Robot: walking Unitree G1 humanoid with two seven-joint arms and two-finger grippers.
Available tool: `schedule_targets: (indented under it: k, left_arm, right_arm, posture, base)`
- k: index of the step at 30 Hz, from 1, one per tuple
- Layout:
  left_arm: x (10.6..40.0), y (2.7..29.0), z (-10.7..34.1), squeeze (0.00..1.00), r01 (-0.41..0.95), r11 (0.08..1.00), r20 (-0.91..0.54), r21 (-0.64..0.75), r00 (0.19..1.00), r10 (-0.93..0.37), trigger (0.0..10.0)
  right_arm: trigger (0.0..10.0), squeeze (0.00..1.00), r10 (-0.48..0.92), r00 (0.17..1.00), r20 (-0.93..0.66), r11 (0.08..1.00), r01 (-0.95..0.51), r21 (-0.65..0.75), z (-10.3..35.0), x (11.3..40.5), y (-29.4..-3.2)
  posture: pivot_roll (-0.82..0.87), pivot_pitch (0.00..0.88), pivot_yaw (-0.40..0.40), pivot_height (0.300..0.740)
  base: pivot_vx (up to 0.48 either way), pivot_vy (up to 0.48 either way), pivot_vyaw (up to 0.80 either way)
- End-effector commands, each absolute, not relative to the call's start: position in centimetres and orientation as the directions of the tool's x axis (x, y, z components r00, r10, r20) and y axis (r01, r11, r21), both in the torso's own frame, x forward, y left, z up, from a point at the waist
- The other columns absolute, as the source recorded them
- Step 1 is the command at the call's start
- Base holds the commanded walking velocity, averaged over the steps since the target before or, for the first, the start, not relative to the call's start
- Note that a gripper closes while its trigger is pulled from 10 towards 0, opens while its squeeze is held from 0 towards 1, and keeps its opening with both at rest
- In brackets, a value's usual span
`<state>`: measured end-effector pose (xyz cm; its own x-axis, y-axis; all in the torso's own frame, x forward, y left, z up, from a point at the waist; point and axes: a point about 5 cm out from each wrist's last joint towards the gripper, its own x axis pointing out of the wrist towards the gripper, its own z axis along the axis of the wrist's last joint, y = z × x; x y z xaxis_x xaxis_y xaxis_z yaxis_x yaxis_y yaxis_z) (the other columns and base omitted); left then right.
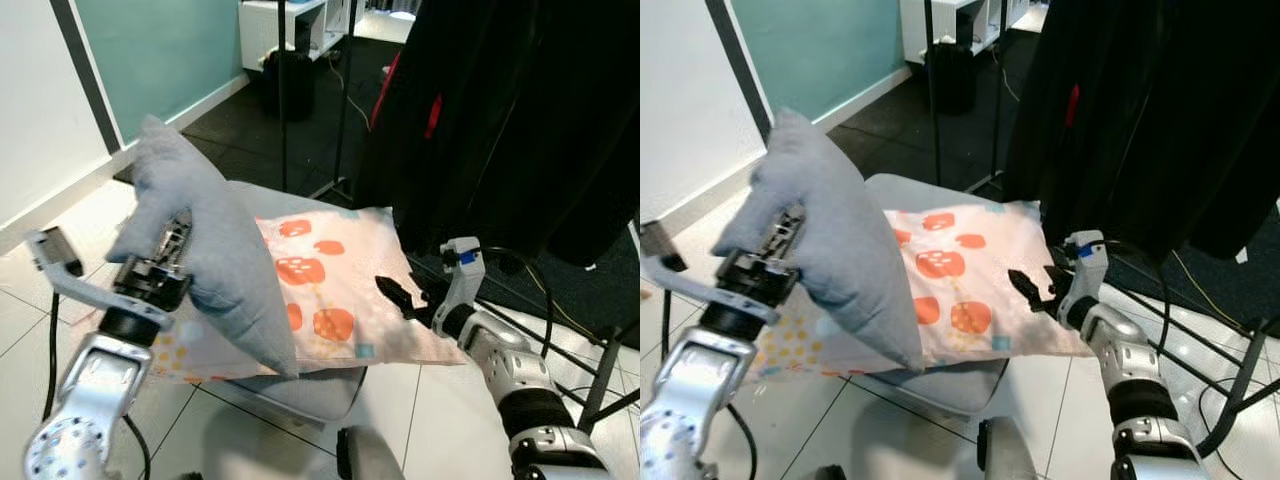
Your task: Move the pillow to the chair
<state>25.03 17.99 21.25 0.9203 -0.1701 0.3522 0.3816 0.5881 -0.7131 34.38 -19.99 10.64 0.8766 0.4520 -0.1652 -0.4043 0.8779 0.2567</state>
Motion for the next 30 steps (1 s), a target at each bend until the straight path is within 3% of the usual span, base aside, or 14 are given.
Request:
schedule_targets:
  k: [1, 12, 15, 22, 23, 26, 30]
  left_arm:
    - [25.6, 17.5, 21.9, 0.00, 0.356, 0.672, 0.339, -0.650, 0.927, -0.163, 10.0]
    - [26.4, 16.9, 22.2, 0.00, 0.322, 0.721, 0.316, -0.613, 0.937, -0.149, 10.0]
    - [26.6, 16.8, 21.3, 0.00, 0.253, 0.793, 0.254, -0.554, 0.959, -0.129, 10.0]
    - [26.5, 17.3, 21.6, 0.00, 0.236, 0.815, 0.268, -0.529, 0.958, -0.103, 10.0]
    - [26.4, 18.7, 21.6, 0.00, 0.132, 0.868, 0.243, -0.478, 0.970, -0.014, 10.0]
    - [26.4, 19.8, 21.4, 0.00, 0.028, 0.897, 0.204, -0.441, 0.976, 0.070, 10.0]
    - [25.9, 20.9, 20.5, 0.00, -0.189, 0.960, 0.201, -0.207, 0.952, 0.231, 10.0]
  right_arm:
    - [10.0, 0.00, 0.456, 0.877, -0.153, 0.872, -0.405, 0.275, 10.4, 34.4, -19.7]
    - [10.0, 0.00, 0.468, 0.870, -0.156, 0.865, -0.413, 0.286, 10.1, 34.4, -19.5]
    - [10.0, 0.00, 0.470, 0.871, -0.144, 0.861, -0.417, 0.290, 10.3, 34.5, -19.5]
    - [10.0, 0.00, 0.468, 0.873, -0.136, 0.862, -0.417, 0.289, 10.3, 34.6, -19.4]
    - [10.0, 0.00, 0.446, 0.882, -0.152, 0.880, -0.401, 0.254, 10.2, 34.7, -19.5]
    - [10.0, 0.00, 0.419, 0.890, -0.179, 0.900, -0.381, 0.214, 10.1, 34.8, -19.7]
    - [10.0, 0.00, 0.432, 0.890, -0.146, 0.886, -0.388, 0.254, 10.5, 34.8, -20.1]
  posture:
    - [-0.17, 0.038, -0.061, 0.660]
    - [-0.17, 0.037, -0.064, 0.700]
    - [-0.17, 0.033, -0.063, 0.720]
    - [-0.17, 0.030, -0.060, 0.730]
    - [-0.17, 0.031, -0.057, 0.735]
    - [-0.17, 0.031, -0.057, 0.735]
    - [-0.16, 0.026, -0.058, 0.735]
  base:
    - [0.000, 0.000, 0.00]
    - [0.000, 0.000, 0.00]
    - [-0.319, 0.000, 0.00]
    - [0.000, 0.000, 0.00]
    - [0.000, 0.000, 0.00]
    - [0.000, 0.000, 0.00]
    - [0.000, 0.000, 0.15]
